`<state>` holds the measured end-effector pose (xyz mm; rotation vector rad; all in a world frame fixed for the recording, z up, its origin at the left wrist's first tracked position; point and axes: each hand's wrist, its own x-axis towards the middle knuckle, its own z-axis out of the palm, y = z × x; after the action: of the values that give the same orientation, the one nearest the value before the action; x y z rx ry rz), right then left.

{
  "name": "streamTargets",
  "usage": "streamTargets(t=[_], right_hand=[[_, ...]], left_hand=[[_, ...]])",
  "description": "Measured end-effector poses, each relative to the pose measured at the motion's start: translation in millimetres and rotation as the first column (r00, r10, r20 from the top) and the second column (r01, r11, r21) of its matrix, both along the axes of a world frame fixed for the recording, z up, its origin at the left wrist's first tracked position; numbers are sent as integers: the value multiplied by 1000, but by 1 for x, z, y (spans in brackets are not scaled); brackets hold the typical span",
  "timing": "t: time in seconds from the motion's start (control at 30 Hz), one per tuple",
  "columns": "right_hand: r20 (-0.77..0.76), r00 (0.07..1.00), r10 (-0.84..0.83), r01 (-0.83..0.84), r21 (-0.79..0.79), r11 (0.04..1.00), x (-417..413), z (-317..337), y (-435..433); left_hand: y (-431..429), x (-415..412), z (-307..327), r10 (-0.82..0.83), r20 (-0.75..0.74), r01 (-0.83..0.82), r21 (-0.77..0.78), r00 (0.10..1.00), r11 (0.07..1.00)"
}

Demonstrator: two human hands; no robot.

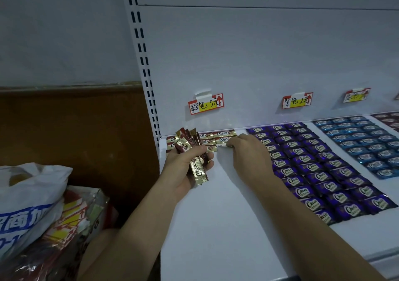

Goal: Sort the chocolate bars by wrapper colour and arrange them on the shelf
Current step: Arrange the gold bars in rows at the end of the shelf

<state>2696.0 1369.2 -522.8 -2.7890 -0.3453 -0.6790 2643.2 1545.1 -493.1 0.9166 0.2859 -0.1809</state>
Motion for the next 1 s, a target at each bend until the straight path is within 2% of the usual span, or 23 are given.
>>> streamTargets(t=[0.07,0.23,1.0], right_hand=[[15,1000,-14,14,-10,1000,-3,0,1],[-83,996,-29,30,14,999,-5,0,7],[-27,999,29,-28,17,999,0,-8,5]], left_hand=[[0,0,0,-4,4,4,-5,1000,1000],[0,0,0,-4,14,4,-2,1000,1000],[2,-1,-2,0,23,1,-17,1000,1000]])
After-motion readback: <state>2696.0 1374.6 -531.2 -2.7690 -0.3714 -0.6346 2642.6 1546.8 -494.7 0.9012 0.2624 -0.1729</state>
